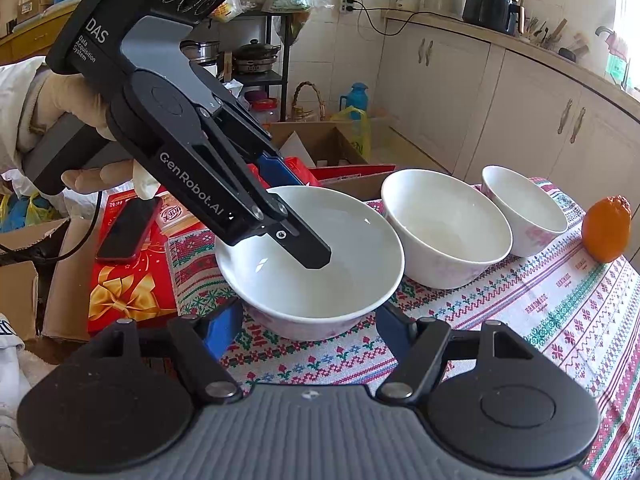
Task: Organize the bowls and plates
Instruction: 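Slide the pink-patterned bowl across the cloth with the left gripper, then open, then move the right gripper to a white bowl and grasp its rim, then lift the held bowl with the right gripper over another white bowl, then lower the held bowl into the other white bowl and open the right gripper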
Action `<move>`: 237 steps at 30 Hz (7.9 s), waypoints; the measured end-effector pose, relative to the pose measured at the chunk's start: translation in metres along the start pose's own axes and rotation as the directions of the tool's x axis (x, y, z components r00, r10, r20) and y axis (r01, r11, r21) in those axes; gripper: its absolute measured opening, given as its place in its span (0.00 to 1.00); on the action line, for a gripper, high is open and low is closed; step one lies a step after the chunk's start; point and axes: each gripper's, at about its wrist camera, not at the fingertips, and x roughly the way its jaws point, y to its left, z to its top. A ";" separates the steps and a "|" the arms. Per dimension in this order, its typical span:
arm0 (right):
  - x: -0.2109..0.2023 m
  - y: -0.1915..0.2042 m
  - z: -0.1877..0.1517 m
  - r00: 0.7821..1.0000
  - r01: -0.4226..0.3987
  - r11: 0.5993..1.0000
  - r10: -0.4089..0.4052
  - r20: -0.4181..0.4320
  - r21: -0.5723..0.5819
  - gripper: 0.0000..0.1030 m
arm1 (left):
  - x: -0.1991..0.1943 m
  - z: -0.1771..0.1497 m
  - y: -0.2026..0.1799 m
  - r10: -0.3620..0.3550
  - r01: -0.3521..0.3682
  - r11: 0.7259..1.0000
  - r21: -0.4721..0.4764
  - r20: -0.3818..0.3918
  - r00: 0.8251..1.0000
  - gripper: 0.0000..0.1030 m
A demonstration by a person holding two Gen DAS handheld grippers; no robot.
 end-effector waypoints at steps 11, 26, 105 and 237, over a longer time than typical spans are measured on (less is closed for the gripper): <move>-0.020 -0.007 -0.005 1.000 0.014 1.000 -0.014 -0.005 0.009 0.75 | -0.004 0.011 -0.024 -0.011 0.010 0.999 0.033 0.011 1.000 0.48; -0.066 -0.037 -0.042 0.992 0.125 0.988 -0.124 -0.018 0.085 0.75 | 0.026 0.042 -0.082 -0.097 0.094 0.985 0.142 0.018 0.995 0.48; -0.066 -0.092 -0.005 0.958 0.284 0.908 -0.280 -0.058 0.307 1.00 | 0.022 0.010 -0.046 0.218 -0.252 0.957 0.141 0.222 0.950 0.94; -0.108 -0.153 -0.059 0.990 0.142 0.856 -0.117 -0.080 0.498 0.59 | 0.058 0.045 -0.165 -0.132 0.111 0.953 0.280 0.058 0.990 0.83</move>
